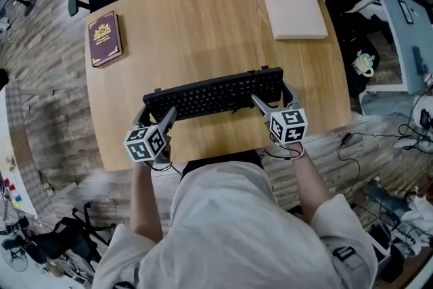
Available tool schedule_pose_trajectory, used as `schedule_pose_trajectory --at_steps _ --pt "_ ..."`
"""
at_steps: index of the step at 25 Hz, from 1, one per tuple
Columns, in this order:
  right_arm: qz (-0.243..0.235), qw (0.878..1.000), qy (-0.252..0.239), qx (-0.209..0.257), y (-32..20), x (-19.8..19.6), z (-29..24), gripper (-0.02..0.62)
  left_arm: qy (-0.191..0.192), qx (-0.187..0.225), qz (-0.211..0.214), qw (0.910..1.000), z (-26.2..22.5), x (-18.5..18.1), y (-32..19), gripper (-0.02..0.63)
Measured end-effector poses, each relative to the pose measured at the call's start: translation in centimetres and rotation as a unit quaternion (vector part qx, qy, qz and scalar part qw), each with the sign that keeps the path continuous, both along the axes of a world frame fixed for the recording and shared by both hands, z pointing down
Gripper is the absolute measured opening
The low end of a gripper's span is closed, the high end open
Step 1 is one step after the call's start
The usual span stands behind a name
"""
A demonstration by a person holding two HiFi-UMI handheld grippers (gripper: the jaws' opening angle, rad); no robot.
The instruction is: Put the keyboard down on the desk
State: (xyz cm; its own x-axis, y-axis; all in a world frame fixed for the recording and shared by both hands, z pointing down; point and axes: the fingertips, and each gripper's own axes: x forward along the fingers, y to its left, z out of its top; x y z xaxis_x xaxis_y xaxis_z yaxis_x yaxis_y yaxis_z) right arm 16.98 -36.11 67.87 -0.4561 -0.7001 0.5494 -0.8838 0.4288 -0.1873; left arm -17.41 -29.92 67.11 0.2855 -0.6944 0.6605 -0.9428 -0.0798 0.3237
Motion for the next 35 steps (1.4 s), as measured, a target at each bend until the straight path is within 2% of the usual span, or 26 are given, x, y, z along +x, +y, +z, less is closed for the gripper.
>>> schedule_pose_trajectory --at_steps 3,13,28,35 --pt "0.008 0.999 0.0 -0.04 0.5 0.6 2.1 0.456 -0.001 -0.019 0.011 0.9998 1.4 0.6 0.1 0.426" --pt "0.009 0.993 0.025 -0.118 1.4 1.7 5.4 0.457 0.014 -0.07 0.015 0.9974 4.7 1.8 1.1 0.426" --pt "0.008 0.982 0.005 -0.191 1.7 2.2 9.3 0.457 0.017 -0.091 0.038 0.995 5.3 2.6 1.0 0.426" --pt "0.006 0.977 -0.004 -0.212 1.5 2.1 10.6 0.457 0.031 -0.102 0.042 0.9934 5.4 2.7 1.0 0.426"
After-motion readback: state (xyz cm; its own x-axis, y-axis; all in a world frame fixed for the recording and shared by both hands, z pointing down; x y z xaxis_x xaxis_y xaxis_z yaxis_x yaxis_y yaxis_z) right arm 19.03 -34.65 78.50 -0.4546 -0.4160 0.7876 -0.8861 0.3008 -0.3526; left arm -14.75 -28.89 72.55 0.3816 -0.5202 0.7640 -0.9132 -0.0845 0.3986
